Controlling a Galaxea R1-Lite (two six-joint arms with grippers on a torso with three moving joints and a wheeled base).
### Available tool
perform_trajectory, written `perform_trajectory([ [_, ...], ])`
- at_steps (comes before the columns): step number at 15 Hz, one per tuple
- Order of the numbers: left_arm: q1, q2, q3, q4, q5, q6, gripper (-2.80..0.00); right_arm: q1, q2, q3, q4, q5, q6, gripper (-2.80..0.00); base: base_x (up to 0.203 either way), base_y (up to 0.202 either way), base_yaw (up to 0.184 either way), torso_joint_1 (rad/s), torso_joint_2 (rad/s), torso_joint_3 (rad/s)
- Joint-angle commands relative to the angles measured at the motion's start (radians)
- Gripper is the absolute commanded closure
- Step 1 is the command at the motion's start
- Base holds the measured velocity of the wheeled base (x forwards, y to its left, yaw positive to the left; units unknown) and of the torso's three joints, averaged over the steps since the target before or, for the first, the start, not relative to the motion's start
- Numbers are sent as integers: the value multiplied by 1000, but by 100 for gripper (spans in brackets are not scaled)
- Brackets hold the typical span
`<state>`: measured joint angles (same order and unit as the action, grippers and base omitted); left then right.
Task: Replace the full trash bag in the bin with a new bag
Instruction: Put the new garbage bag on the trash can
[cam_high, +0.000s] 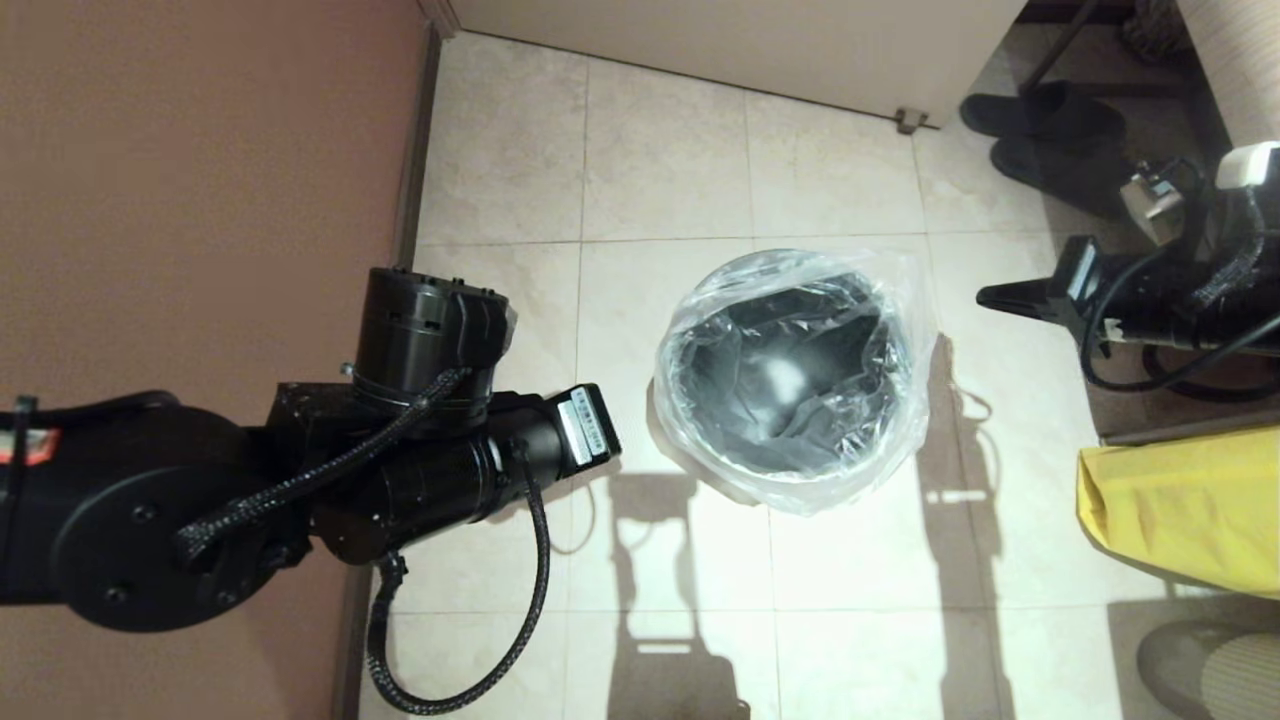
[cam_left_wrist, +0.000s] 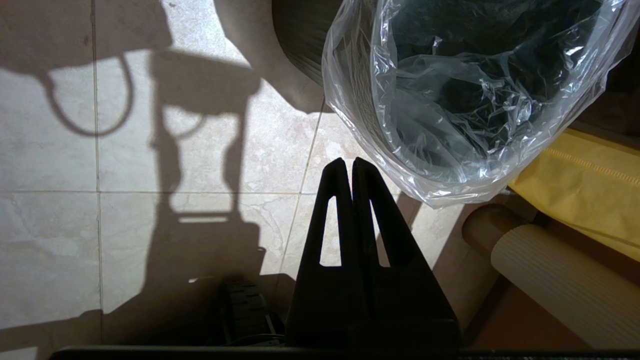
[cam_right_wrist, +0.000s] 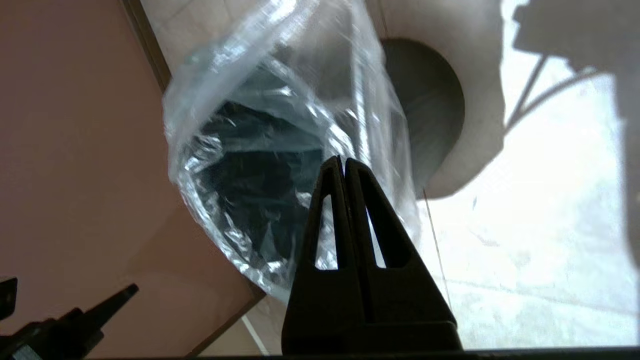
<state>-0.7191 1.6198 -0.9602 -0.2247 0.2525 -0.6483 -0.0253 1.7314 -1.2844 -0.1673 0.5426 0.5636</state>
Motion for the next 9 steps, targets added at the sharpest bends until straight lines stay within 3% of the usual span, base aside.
perform_trajectory([
  [1,2,-1,2,-6,11,-4,0,0,-35,53,-1,7,0,0,0,0,0,0,0,0],
  [9,1,8,3,-10,40,6,0,59,-23,168,-1,45,-47,0,0,0,0,0,0,0],
])
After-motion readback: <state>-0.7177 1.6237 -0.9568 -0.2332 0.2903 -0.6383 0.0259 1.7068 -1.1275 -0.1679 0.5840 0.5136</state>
